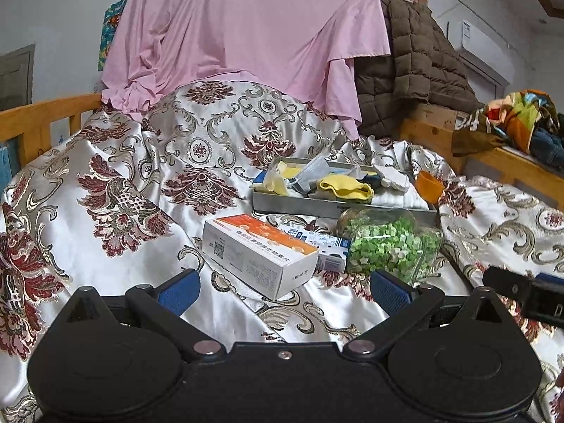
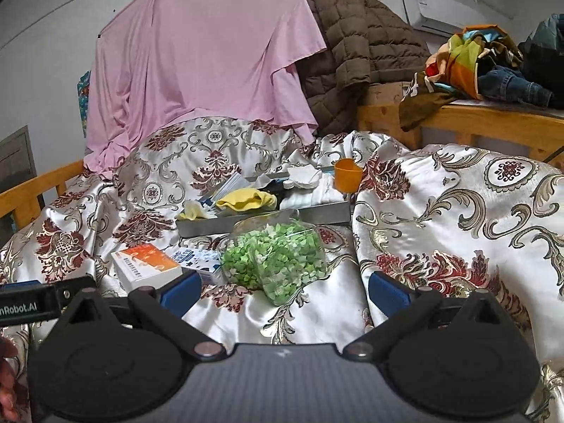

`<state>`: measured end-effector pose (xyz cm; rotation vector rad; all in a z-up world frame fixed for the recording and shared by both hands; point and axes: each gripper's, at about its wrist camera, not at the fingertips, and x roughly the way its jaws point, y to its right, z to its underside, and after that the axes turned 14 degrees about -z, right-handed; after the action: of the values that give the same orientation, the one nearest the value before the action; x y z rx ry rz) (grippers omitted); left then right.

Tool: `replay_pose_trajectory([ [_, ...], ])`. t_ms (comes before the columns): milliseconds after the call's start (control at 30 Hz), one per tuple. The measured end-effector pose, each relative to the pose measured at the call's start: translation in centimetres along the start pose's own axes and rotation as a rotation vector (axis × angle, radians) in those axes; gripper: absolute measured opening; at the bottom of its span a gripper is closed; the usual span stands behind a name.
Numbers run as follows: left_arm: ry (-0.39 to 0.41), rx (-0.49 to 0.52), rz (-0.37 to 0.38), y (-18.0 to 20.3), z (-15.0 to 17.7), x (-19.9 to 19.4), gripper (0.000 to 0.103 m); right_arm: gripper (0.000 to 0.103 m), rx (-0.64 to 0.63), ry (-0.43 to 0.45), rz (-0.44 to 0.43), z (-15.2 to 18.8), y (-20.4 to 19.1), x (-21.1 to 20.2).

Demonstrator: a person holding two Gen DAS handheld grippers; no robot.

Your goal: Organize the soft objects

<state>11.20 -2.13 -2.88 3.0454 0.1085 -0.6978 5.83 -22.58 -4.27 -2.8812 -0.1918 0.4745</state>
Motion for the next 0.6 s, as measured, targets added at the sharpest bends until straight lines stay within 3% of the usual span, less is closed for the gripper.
replay_pose_trajectory([
  [600, -0.004, 0.019, -0.014, 0.28, 0.34, -0.02, 0.102, 0.103, -0.019, -0.002, 0.019, 0.52, -0.3, 0.42],
])
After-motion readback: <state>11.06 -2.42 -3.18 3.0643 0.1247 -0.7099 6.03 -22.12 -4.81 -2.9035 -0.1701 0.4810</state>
